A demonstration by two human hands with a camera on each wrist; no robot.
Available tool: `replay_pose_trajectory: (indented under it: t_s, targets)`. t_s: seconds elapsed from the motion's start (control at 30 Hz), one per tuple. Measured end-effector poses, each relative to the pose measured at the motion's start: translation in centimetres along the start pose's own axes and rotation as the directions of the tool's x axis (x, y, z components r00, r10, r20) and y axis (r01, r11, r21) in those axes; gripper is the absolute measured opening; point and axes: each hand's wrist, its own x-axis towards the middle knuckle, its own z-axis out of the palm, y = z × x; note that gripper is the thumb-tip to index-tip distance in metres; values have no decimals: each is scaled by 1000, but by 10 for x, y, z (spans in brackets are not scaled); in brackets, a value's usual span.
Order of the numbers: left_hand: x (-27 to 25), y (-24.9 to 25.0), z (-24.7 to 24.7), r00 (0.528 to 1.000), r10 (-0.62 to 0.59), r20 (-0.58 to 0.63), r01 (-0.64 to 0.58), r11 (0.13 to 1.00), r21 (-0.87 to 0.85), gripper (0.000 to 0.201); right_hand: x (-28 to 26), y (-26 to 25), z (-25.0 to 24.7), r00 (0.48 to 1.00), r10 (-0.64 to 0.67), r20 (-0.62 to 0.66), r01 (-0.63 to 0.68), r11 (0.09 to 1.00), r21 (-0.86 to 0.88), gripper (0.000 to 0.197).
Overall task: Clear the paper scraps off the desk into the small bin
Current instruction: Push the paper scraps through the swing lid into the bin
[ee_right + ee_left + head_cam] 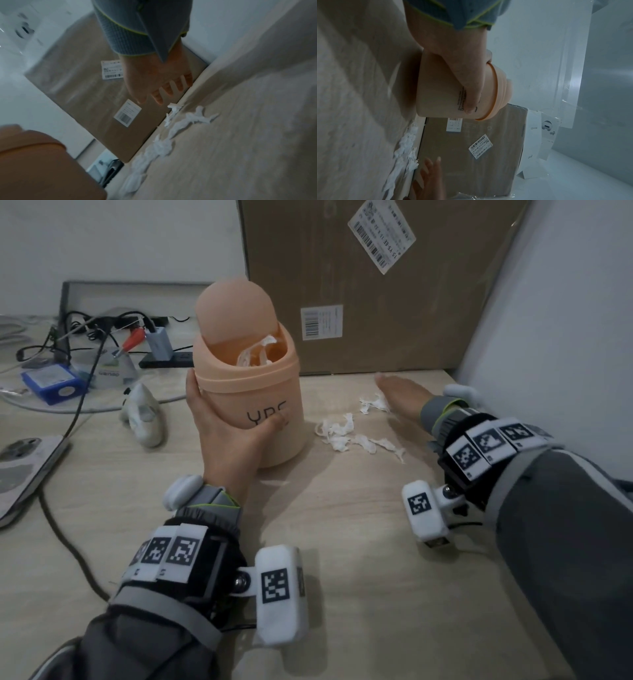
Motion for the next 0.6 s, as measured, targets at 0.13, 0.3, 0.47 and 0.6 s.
replay_pose_trajectory:
  t_s: [0.13, 0.3, 0.47, 0.6]
  targets:
    - [1, -2, 1, 1000, -5, -10, 5, 1000, 2, 134, 14, -7, 5, 996, 3, 89, 16, 978, -206, 49]
    - [6, -5, -4, 999, -7, -37, 7, 1000, 0, 135, 18, -8, 11, 968, -13, 252, 98, 940, -326, 61]
    - [7, -4, -5, 999, -14, -42, 14, 1000, -3, 136, 1, 4, -8, 950, -2, 313, 120, 926, -357, 65]
    - [7, -2, -6, 998, -25, -53, 25, 1000, -6, 136, -20, 11, -23, 920, 7, 392, 148, 920, -363, 69]
